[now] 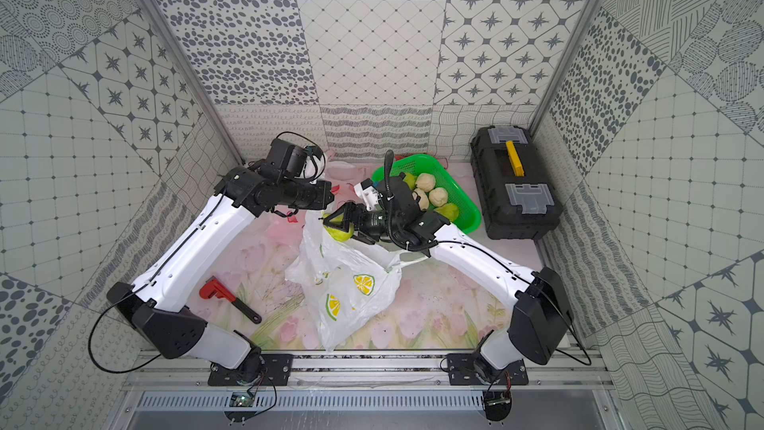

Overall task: Place the pears into plastic bags & tie knots
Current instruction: Place the pear in the plastic bag.

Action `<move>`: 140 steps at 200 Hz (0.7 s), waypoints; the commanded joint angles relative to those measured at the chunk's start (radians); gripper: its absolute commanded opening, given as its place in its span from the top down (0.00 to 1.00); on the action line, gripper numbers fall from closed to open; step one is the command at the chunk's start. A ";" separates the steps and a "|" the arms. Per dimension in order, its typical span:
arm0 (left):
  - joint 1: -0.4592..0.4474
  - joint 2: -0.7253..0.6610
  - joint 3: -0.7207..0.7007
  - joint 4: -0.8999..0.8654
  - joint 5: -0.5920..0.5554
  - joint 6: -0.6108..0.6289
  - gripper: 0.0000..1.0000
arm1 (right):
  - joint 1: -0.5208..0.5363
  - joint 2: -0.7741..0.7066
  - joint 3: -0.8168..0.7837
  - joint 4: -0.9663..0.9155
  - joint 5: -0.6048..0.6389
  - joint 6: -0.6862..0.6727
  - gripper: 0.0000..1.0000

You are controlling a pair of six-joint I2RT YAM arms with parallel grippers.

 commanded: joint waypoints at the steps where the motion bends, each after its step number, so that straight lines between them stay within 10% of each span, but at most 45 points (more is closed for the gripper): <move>1: -0.010 -0.045 -0.015 0.089 0.041 -0.026 1.00 | -0.013 -0.002 -0.074 0.170 -0.049 0.148 0.49; 64: -0.032 0.002 -0.016 0.197 0.151 -0.076 1.00 | -0.045 0.025 -0.042 -0.158 0.155 -0.020 0.44; 116: -0.034 0.035 -0.037 0.220 0.146 -0.063 1.00 | -0.016 0.147 0.146 -0.381 0.252 -0.219 0.03; 140: -0.009 0.064 -0.031 0.197 0.097 -0.069 1.00 | -0.027 0.132 0.227 -0.500 0.213 -0.360 0.02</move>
